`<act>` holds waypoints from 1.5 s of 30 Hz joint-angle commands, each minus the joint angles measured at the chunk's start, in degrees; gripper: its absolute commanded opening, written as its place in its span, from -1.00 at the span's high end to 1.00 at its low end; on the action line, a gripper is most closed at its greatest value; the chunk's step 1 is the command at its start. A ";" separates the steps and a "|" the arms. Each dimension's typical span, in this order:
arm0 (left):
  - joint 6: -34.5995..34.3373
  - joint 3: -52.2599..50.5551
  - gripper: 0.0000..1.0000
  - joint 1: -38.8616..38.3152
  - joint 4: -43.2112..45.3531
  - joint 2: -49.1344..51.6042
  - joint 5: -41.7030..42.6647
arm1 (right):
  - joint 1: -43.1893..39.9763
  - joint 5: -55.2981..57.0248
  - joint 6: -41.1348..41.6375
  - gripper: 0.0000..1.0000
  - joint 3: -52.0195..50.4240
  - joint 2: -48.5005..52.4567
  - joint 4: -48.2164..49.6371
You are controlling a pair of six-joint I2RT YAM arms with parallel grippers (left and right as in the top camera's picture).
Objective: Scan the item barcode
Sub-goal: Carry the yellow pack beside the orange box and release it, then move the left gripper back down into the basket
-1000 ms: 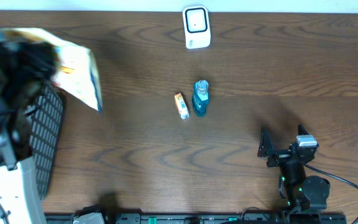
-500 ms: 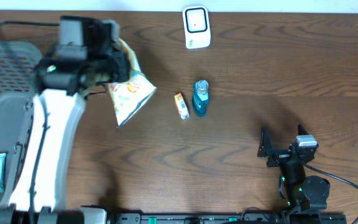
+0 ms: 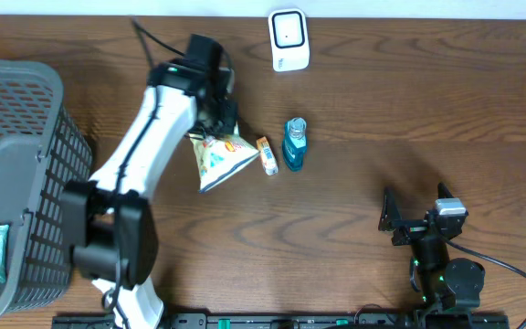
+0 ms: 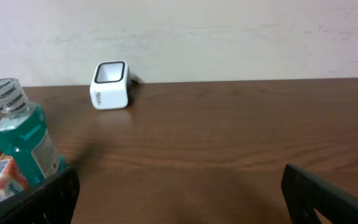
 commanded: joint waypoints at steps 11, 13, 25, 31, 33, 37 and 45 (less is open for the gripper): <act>0.04 -0.66 0.82 -4.96 0.26 6.25 -6.49 | 0.17 0.20 -0.74 -0.98 -0.07 -0.07 -0.24; 0.04 -0.66 0.35 -5.14 0.00 6.25 -6.34 | 0.17 0.20 -0.74 -0.98 -0.07 -0.07 -0.24; 0.04 -0.37 -0.64 -5.16 -1.77 3.80 -6.38 | 0.17 0.20 -0.74 -0.98 -0.07 -0.07 -0.24; 0.09 0.92 -0.79 -4.94 -1.49 -5.09 -6.49 | 0.17 0.20 -0.74 -0.99 -0.07 -0.07 -0.24; 0.07 0.94 -0.87 -4.68 -0.61 -8.79 -6.86 | 0.17 0.20 -0.74 -0.99 -0.07 -0.07 -0.24; 0.04 0.94 -0.96 -3.26 2.82 -17.33 -8.90 | 0.17 0.20 -0.74 -0.99 -0.07 -0.07 -0.24; -4.74 0.94 -0.96 3.63 8.94 -30.67 -16.79 | 0.17 0.20 -0.74 -0.99 -0.07 -0.07 -0.24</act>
